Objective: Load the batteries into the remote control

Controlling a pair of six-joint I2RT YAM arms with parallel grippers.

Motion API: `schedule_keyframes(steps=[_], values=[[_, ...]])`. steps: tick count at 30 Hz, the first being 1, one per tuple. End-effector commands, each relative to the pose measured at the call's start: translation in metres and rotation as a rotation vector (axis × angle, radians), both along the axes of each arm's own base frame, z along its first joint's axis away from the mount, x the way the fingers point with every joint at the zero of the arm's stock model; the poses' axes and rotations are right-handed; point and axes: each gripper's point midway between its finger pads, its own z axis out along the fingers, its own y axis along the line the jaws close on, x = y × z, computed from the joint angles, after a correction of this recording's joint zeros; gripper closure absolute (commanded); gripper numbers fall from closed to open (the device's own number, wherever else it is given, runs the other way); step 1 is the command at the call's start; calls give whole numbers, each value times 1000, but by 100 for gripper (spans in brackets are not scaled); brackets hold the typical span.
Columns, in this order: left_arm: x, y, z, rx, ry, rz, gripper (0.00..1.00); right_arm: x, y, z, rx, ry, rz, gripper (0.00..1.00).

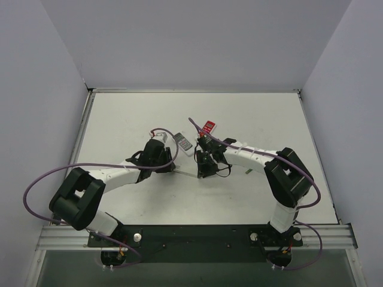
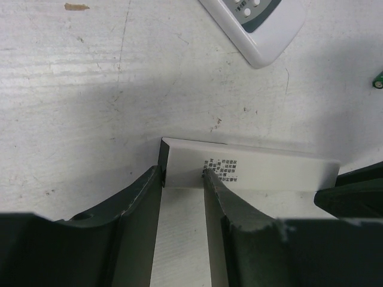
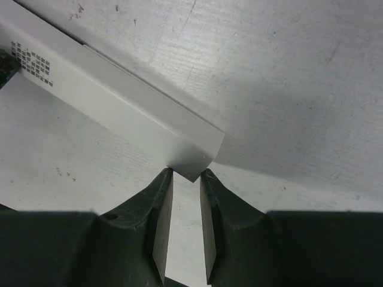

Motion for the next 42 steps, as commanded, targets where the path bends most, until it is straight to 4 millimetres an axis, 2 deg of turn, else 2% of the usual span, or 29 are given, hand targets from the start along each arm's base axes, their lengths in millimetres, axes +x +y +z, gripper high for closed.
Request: schedule_keyframes(steps=[1, 5, 7, 8, 12, 13, 16, 19, 21, 22, 24, 27, 28, 30, 32, 33, 34, 36, 38, 39, 40, 42], values=[[-73, -22, -26, -90, 250, -111, 69, 4, 7, -9, -25, 4, 39, 80], [-85, -30, -15, -147, 245, -116, 73, 5, 9, -3, -34, -14, 65, 80], [-91, -23, -17, -137, 246, -87, 76, 1, 8, -2, -48, -11, 83, 80], [-90, -21, -11, -144, 227, -73, 76, 2, 7, 2, -50, -20, 87, 80], [-82, 9, -14, -52, 168, 33, 75, -1, -1, 13, -82, -62, 121, 78], [-80, 18, -15, -21, 158, 60, 73, -1, -3, 15, -87, -69, 126, 77], [-72, 27, -8, 0, 117, 97, 68, 0, -9, 28, -95, -114, 158, 69], [-64, 32, 8, -11, 49, 125, 64, 2, -14, 45, -81, -173, 209, 60], [-63, 39, 12, 3, 24, 147, 57, 1, -16, 49, -83, -194, 253, 52], [-61, 41, 20, -9, -2, 155, 56, 1, -17, 51, -87, -213, 305, 47], [-63, 50, 24, 6, -24, 181, 48, -1, -15, 49, -82, -214, 366, 43], [-62, 64, 48, 6, -88, 218, 38, -4, -12, 44, -76, -214, 483, 37], [-61, 68, 65, -13, -133, 228, 35, -3, -11, 41, -81, -212, 511, 32], [-62, 83, 82, 24, -180, 256, 27, 1, -9, 40, -83, -224, 550, 27], [-62, 101, 109, 35, -272, 296, 23, 2, -6, 34, -84, -208, 577, 24], [-66, 110, 114, 58, -285, 309, 21, 1, -4, 32, -75, -204, 615, 23], [-68, 117, 135, 31, -345, 324, 18, -1, -1, 27, -71, -187, 634, 23], [-72, 133, 147, 55, -394, 361, 17, 1, 6, 25, -59, -186, 657, 23], [-77, 146, 169, 28, -474, 395, 17, -3, 14, 16, -63, -158, 680, 23], [-80, 151, 173, 27, -494, 407, 17, -1, 23, 19, -55, -163, 684, 23], [-84, 158, 185, -1, -538, 425, 17, -5, 29, 12, -55, -140, 701, 24], [-87, 170, 191, 12, -583, 460, 17, -18, 49, 12, -36, -132, 742, 28]])
